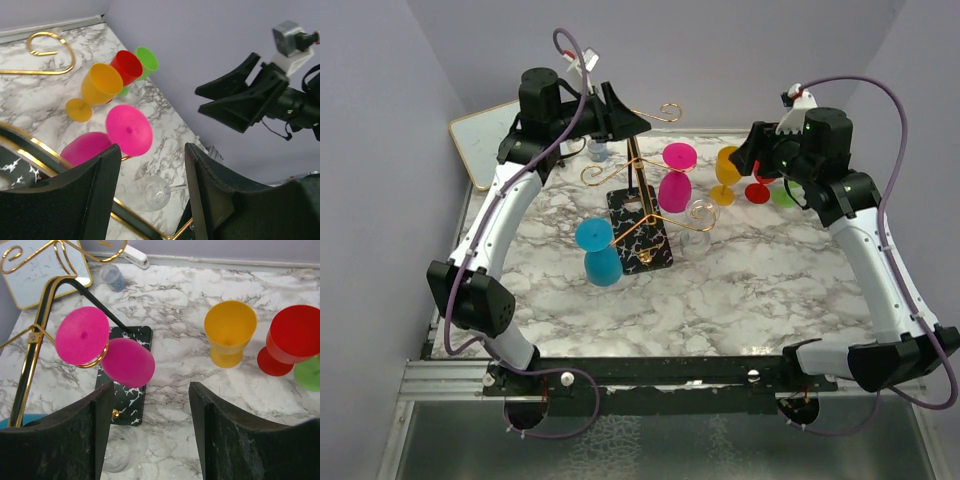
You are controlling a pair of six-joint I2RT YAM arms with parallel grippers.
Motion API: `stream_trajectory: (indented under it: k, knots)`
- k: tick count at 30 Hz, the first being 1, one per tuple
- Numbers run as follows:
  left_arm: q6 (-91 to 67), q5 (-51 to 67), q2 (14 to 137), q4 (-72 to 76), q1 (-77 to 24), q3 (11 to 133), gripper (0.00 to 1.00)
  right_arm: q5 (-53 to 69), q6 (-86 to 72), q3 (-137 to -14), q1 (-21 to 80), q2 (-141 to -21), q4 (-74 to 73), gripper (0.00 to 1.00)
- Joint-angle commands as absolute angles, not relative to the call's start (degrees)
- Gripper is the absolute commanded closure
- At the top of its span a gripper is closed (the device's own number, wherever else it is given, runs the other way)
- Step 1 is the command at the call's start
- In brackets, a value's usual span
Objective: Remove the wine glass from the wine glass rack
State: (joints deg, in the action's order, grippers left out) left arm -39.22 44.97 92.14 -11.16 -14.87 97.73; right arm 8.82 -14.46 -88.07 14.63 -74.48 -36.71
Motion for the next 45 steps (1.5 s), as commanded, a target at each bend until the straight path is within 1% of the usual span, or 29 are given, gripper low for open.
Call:
stream_trajectory:
  k: [1, 5, 12, 28, 45]
  knots:
    - [-34.91, 43.6, 95.53, -19.34, -18.11, 107.43, 0.45, 8.75, -15.76, -85.06, 14.77, -71.09, -34.35, 0.39]
    - [-29.2, 36.84, 99.94, -29.48, -20.69, 113.7, 0.47, 8.46, -16.36, -82.87, 14.77, -68.82, -33.06, 0.39]
    - [-25.51, 32.09, 104.26, -35.96, -22.66, 117.51, 0.47, 8.35, -16.89, -81.16, 14.78, -66.94, -32.72, 0.4]
    - [-28.8, 37.1, 106.38, -30.66, -23.64, 113.48, 0.48, 7.84, -16.0, -79.92, 14.75, -65.4, -32.39, 0.41]
    - [-31.45, 40.83, 108.7, -27.54, -24.08, 113.35, 0.51, 7.66, -15.58, -79.32, 14.77, -64.73, -31.21, 0.41]
